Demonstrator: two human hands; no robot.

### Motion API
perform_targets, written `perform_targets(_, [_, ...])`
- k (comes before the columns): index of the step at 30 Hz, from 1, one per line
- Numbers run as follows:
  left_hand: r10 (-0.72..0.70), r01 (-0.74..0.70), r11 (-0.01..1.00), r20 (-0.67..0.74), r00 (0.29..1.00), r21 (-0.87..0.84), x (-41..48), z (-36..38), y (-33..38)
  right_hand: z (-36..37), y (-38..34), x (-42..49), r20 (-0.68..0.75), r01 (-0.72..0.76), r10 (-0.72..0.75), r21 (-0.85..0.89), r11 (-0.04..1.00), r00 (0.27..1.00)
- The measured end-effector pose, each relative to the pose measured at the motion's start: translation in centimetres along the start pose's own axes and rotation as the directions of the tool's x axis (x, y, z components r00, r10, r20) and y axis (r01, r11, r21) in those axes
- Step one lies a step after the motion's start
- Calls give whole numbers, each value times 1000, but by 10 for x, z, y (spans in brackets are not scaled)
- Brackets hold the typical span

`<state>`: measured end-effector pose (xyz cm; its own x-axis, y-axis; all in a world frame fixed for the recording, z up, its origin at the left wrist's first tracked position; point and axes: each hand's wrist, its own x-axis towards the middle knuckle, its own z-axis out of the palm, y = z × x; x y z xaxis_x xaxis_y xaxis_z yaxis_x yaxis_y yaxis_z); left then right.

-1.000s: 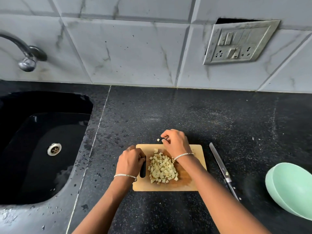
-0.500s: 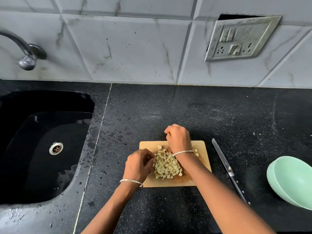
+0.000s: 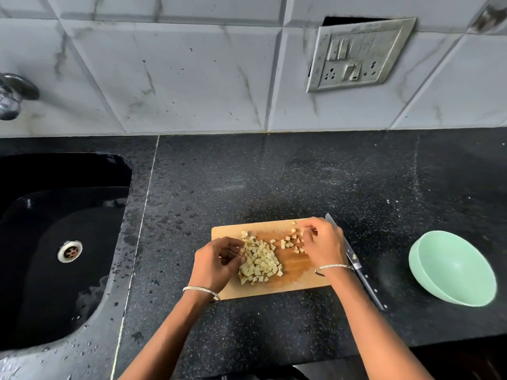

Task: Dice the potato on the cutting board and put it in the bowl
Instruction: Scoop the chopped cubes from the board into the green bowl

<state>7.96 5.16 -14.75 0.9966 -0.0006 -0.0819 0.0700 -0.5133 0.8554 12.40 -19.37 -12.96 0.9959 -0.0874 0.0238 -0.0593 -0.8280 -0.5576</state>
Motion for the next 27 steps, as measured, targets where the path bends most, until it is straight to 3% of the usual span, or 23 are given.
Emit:
perform_targets(5, [-46, 48, 998, 73, 996, -28, 2, -8, -4, 24, -5, -14, 231, 18, 15, -140, 990, 973])
perform_targets(9, [-12, -17, 986, 174, 985, 165, 2, -15, -4, 39, -26, -35, 201, 56, -26, -148, 987, 979])
perform_targets(14, [-97, 12, 948, 252, 963, 317, -1, -8, 1, 46, -41, -63, 229, 155, -144, -28, 988, 963])
perform_targets(17, [-122, 8, 927, 280, 952, 374, 5, -6, 4, 38, -32, -64, 136, 159, -169, 79, 984, 976])
perform_targets(20, [-119, -13, 918, 305, 945, 396, 10, -5, 7, 18, -15, -51, -88, 107, -96, 132, 985, 992])
perform_targets(22, [-108, -22, 920, 307, 946, 392, 12, -3, 10, 7, -2, -40, -151, 65, -47, 117, 991, 987])
perform_targets(24, [-102, -23, 918, 293, 951, 396, 14, -1, 13, 3, 6, -31, -91, 20, -14, 65, 998, 996])
perform_targets(27, [-101, -12, 914, 255, 962, 405, 12, 8, 16, 12, 10, -33, 202, 1, 9, -53, 999, 979])
